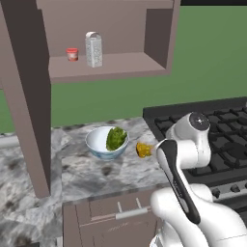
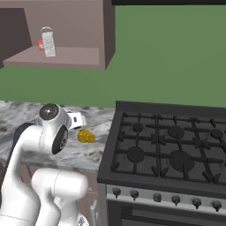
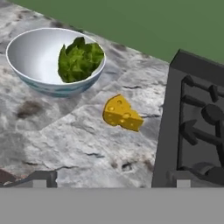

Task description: Pick the cheese from the fridge and the cheese grater from the cabinet and place them next to the salad bowl.

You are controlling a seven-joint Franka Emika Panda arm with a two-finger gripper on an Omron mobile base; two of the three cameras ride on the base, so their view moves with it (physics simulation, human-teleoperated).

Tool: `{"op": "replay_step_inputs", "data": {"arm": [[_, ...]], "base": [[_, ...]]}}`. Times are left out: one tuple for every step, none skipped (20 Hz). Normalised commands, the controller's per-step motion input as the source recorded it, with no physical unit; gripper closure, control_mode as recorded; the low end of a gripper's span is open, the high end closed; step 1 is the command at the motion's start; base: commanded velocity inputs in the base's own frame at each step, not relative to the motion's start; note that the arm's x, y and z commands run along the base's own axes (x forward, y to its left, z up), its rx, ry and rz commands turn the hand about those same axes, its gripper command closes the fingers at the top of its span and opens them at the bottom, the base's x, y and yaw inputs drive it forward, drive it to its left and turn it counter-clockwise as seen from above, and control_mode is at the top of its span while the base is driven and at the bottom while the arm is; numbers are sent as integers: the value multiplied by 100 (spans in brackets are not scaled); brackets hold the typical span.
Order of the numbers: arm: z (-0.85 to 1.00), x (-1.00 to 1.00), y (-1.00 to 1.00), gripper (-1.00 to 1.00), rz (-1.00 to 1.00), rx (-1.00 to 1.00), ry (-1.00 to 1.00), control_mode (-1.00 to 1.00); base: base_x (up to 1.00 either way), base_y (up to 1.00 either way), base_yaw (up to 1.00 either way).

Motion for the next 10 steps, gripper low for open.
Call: {"op": "replay_step_inputs", "data": {"arm": [[79, -32, 52, -100, -12, 15, 0, -100], [86, -24, 58, -100, -14, 14, 0, -100], [89, -21, 57, -100, -14, 14, 0, -100], [93, -21, 61, -100, -14, 13, 0, -100], [98, -20, 64, -100, -14, 12, 0, -100], [100, -18, 61, -100, -14, 12, 0, -100], [100, -20, 61, -100, -14, 11, 0, -100], [100, -17, 54, -100, -14, 12, 0, -100], [100, -17, 44, -100, -14, 13, 0, -100], [100, -15, 44, -100, -13, 13, 0, -100]], "base": [[0, 0, 0], [0, 0, 0], [0, 0, 0], [0, 0, 0], [0, 0, 0], [0, 0, 0], [0, 0, 0], [0, 0, 0], [0, 0, 0], [0, 0, 0]]}}
